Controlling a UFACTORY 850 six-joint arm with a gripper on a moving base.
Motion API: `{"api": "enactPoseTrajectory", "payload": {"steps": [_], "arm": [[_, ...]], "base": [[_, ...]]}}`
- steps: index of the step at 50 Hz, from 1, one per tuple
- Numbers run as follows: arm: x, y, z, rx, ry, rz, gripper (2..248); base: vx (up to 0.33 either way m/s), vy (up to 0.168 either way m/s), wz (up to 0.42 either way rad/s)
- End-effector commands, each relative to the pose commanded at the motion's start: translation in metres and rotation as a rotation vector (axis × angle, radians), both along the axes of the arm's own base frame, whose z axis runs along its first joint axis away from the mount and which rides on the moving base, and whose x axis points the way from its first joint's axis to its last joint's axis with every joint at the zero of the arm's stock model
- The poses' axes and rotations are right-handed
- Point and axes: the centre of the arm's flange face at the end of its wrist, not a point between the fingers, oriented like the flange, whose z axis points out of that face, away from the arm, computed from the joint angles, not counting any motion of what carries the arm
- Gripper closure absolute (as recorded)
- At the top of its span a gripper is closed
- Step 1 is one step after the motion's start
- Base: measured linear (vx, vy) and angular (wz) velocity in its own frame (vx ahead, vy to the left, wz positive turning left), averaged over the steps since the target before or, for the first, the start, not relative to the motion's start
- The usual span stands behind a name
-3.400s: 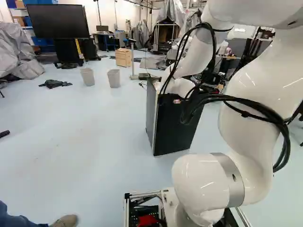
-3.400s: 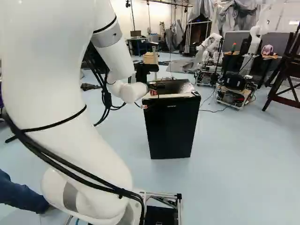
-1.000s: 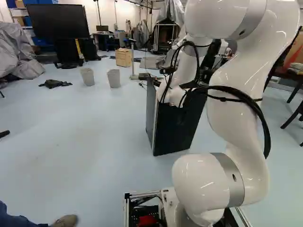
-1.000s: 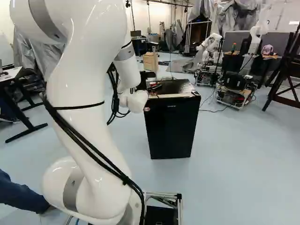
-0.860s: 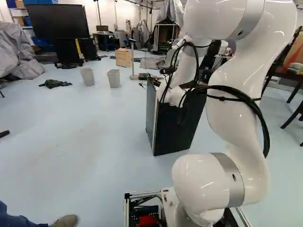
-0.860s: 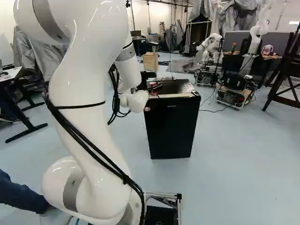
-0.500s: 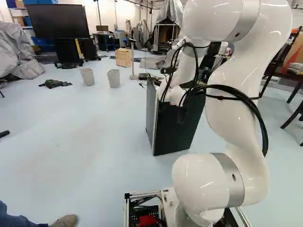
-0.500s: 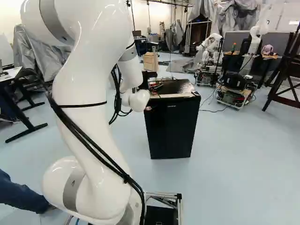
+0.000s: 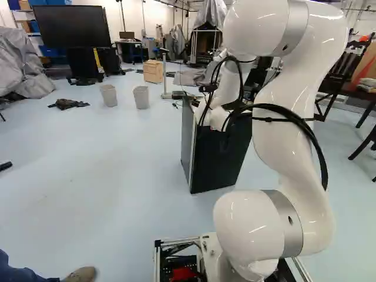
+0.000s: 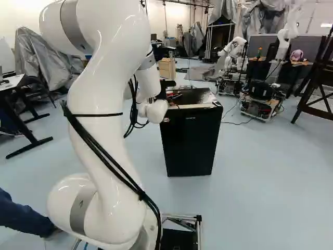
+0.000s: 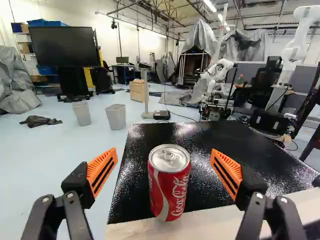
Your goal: Grab a drink from the fridge
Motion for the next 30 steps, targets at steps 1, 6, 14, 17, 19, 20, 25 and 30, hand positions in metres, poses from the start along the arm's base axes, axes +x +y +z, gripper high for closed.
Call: {"api": "enactPoseTrajectory", "payload": {"steps": [1,6,14,17,19,20,25,30], "arm": [[0.001,0.0,-0.0002,0.0,-0.001,0.0,3],[0.0059,-0.0002,-0.0021,0.0,-0.002,0.001,3],[0.0085,-0.0002,-0.0034,0.0,-0.002,0.001,3],[0.0088,-0.0002,-0.0035,0.0,-0.002,0.001,3],[0.0089,-0.0002,-0.0035,0.0,-0.002,0.001,3],[0.0089,-0.0002,-0.0036,0.0,-0.002,0.001,3],[0.0089,-0.0002,-0.0036,0.0,-0.002,0.001,3],[0.0089,-0.0002,-0.0036,0.0,-0.002,0.001,3]], "base": [[0.0,0.0,0.0],[0.0,0.0,0.0],[0.0,0.0,0.0],[0.0,0.0,0.0],[0.0,0.0,0.0],[0.0,0.0,0.0],[0.0,0.0,0.0],[0.0,0.0,0.0]]}}
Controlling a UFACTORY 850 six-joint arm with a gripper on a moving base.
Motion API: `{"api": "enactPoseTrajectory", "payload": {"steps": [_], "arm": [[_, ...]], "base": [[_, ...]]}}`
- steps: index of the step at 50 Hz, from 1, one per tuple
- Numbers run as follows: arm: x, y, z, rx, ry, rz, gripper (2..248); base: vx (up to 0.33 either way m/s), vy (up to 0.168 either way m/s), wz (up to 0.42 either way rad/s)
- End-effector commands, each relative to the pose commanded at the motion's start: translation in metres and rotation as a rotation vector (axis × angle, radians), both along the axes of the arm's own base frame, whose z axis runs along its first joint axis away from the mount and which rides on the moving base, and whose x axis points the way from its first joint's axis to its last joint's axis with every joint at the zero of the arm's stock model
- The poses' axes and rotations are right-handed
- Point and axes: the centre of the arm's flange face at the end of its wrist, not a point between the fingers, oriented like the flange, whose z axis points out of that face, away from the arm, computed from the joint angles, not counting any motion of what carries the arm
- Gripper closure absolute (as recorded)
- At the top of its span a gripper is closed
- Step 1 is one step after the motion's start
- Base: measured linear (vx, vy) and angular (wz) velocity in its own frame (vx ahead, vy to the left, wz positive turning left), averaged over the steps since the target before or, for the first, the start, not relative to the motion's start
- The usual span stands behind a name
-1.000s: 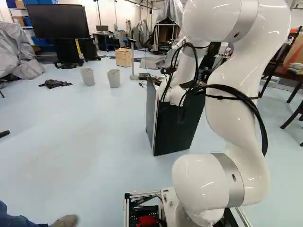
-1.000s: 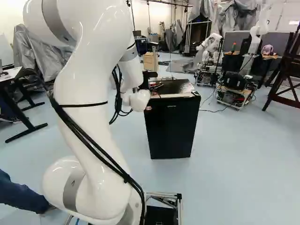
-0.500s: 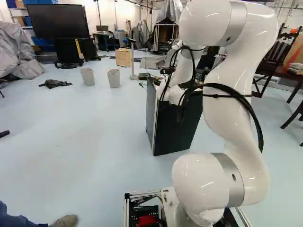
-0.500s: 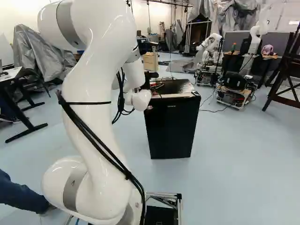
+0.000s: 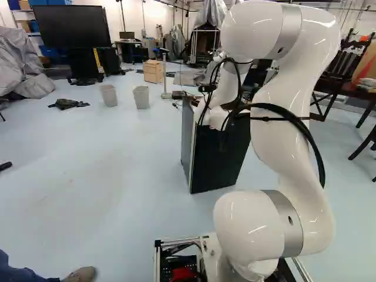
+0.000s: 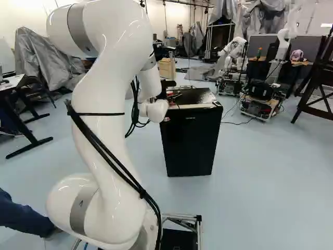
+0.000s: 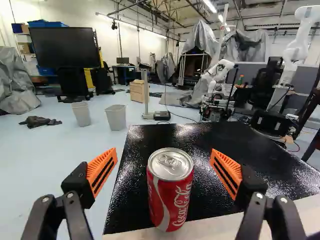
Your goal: Grab a drink from the fridge
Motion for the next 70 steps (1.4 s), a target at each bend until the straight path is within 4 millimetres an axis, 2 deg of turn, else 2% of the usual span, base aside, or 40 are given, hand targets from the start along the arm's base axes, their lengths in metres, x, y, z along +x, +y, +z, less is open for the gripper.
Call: {"api": "enactPoseTrajectory", "payload": {"steps": [15,16,20,21,25,26,30,31,36,37,46,70], "arm": [[0.0,0.0,0.0,0.0,0.0,0.0,3],[0.0,0.0,0.0,0.0,0.0,0.0,22],[0.0,0.0,0.0,0.0,0.0,0.0,22],[0.0,0.0,0.0,0.0,0.0,0.0,60],[0.0,0.0,0.0,0.0,0.0,0.0,60],[0.0,0.0,0.0,0.0,0.0,0.0,97],[0.0,0.0,0.0,0.0,0.0,0.0,97],[0.0,0.0,0.0,0.0,0.0,0.0,134],[0.0,0.0,0.0,0.0,0.0,0.0,134],[0.0,0.0,0.0,0.0,0.0,0.0,149],[0.0,0.0,0.003,-0.001,-0.006,0.0,149],[0.0,0.0,0.029,-0.005,-0.052,0.0,149]], "base": [[0.0,0.0,0.0],[0.0,0.0,0.0],[0.0,0.0,0.0],[0.0,0.0,0.0],[0.0,0.0,0.0],[0.0,0.0,0.0],[0.0,0.0,0.0],[0.0,0.0,0.0],[0.0,0.0,0.0],[0.0,0.0,0.0],[0.0,0.0,0.0],[0.0,0.0,0.0]]}}
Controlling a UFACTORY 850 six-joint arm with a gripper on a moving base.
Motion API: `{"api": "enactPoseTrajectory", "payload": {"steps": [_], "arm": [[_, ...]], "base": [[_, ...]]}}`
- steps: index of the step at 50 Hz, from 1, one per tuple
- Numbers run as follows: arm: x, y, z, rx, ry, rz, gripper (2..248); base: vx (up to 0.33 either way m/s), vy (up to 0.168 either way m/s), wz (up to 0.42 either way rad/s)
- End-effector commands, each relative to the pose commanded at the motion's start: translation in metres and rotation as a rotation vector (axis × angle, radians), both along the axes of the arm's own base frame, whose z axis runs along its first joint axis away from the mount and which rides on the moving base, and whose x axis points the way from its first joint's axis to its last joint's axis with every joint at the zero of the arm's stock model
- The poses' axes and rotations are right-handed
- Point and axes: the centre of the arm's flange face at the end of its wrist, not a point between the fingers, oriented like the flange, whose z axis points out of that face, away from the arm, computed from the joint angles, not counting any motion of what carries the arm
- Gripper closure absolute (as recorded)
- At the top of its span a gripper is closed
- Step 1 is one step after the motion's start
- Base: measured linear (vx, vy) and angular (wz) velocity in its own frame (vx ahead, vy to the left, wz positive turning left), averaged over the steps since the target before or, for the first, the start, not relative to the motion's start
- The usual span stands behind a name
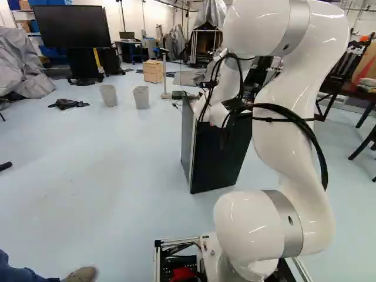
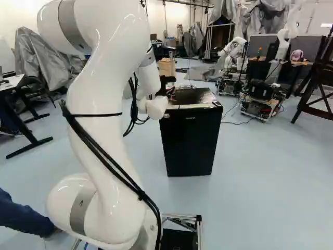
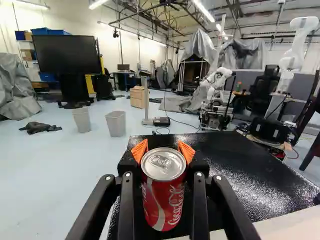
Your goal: Grab a drink from the fridge
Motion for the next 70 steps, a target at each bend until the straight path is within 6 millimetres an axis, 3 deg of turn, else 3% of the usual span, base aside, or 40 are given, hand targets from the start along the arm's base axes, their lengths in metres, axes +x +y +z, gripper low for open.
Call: {"api": "enactPoseTrajectory", "payload": {"steps": [13,39,70], "arm": [[0.0,0.0,0.013,-0.002,-0.023,0.0,149],[-0.006,0.002,0.015,-0.001,-0.017,0.001,149],[-0.047,0.012,0.023,0.007,0.036,0.005,149]], "base": [[0.0,0.0,0.0],[0.0,0.0,0.0],[0.0,0.0,0.0]]}}
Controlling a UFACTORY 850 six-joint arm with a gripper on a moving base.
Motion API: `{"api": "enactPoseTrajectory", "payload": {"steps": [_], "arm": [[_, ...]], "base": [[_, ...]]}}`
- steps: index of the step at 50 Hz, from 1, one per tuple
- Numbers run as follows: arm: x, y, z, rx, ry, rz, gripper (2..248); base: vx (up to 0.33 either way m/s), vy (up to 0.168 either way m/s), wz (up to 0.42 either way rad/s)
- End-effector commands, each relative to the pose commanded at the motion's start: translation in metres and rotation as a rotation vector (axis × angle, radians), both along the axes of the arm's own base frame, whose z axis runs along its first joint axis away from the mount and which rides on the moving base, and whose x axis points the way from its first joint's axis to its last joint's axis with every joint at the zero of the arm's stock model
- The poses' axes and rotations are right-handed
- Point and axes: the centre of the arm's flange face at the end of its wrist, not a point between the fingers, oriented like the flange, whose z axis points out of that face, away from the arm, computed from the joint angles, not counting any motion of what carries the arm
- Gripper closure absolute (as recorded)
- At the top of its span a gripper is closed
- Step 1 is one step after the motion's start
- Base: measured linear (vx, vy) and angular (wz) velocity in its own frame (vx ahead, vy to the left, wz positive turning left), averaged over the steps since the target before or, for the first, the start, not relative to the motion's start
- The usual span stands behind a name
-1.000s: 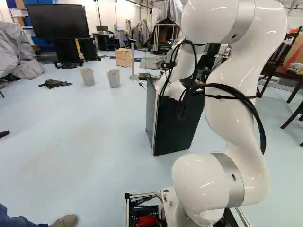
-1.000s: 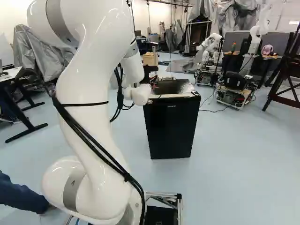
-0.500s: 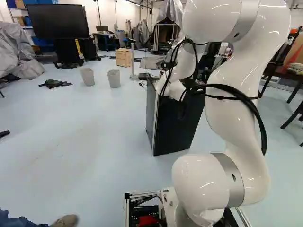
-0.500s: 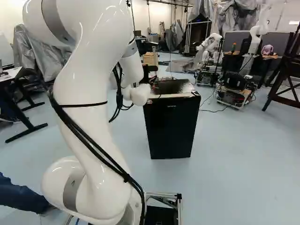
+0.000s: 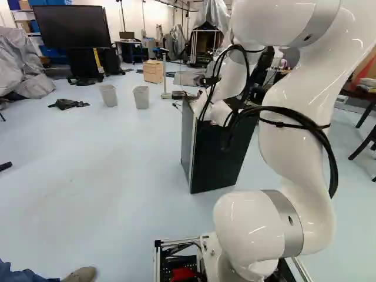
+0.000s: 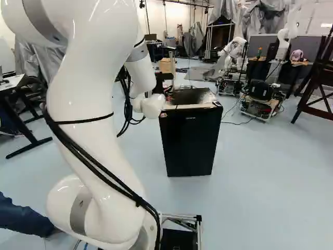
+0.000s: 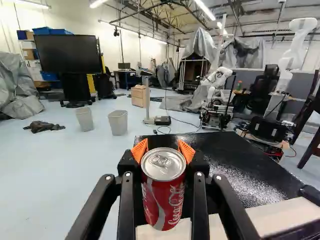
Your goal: Grab a drink from the fridge
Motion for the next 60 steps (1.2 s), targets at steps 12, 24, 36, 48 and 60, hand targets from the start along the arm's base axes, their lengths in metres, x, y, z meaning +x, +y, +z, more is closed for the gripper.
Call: {"api": "enactPoseTrajectory", "payload": {"steps": [12,24,36,48,60], "arm": [[-0.027,0.006,0.003,0.005,0.034,0.003,149],[-0.062,0.013,0.003,0.01,0.076,0.006,149],[-0.102,0.02,0.001,0.016,0.125,0.011,149],[-0.141,0.025,-0.005,0.022,0.171,0.015,149],[-0.174,0.03,-0.013,0.026,0.21,0.018,149]], "base": [[0.0,0.0,0.0],[0.0,0.0,0.0],[0.0,0.0,0.0],[0.0,0.0,0.0],[0.0,0.0,0.0]]}}
